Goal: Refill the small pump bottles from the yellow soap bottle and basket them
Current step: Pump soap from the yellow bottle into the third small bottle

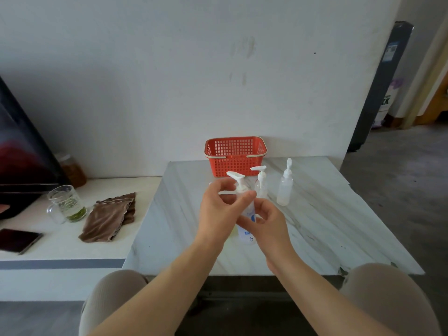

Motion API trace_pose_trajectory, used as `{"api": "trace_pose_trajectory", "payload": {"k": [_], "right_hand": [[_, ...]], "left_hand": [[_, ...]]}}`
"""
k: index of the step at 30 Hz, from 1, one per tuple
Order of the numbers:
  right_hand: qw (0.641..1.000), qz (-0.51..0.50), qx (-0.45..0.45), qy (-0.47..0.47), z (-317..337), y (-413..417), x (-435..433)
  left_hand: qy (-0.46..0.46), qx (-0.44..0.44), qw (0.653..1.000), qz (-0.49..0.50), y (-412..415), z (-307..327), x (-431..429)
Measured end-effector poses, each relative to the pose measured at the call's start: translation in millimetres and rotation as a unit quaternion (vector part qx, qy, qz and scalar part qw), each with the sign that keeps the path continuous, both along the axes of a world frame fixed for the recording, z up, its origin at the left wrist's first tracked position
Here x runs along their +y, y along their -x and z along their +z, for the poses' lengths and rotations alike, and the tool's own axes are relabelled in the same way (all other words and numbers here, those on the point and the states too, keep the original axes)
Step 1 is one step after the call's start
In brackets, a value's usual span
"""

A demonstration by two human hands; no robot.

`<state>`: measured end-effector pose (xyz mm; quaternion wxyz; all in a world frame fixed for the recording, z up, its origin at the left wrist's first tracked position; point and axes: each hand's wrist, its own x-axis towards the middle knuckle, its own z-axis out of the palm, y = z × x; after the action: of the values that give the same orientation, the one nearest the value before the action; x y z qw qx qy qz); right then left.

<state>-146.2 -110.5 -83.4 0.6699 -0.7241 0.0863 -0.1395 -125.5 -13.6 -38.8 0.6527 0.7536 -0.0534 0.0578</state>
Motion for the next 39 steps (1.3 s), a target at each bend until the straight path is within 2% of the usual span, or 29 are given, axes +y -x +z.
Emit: {"api": "trace_pose_trajectory", "payload": {"k": [3, 5, 10, 15, 22, 29, 35, 39], "right_hand": [[1.0, 0.015, -0.002, -0.011, 2, 1, 3], [1.0, 0.015, -0.002, -0.011, 2, 2, 3], [0.999, 0.046, 0.013, 0.008, 2, 3, -3], [0.998, 0.055, 0.008, -0.001, 4, 4, -4], [0.998, -0.018, -0.054, -0.011, 9, 1, 5], [0.998, 0.036, -0.02, -0.046, 5, -2, -21], [0.99, 0.129, 0.013, -0.061, 0, -5, -53], [0.993, 0.109, 0.029, -0.031, -6, -15, -62]], "left_hand": [[-0.012, -0.006, 0.999, 0.051, -1, 1, 0], [-0.021, -0.026, 0.998, 0.051, -2, 0, 0], [-0.051, -0.043, 0.998, -0.013, -3, 1, 7], [-0.013, -0.012, 0.998, -0.06, -4, 4, 11], [-0.05, -0.054, 0.996, 0.049, -4, 1, -5], [-0.057, -0.065, 0.996, -0.036, -16, 3, -11], [0.002, -0.009, 0.994, -0.109, -23, -7, -25], [0.021, 0.037, 0.992, -0.12, -31, -14, -41]]}}
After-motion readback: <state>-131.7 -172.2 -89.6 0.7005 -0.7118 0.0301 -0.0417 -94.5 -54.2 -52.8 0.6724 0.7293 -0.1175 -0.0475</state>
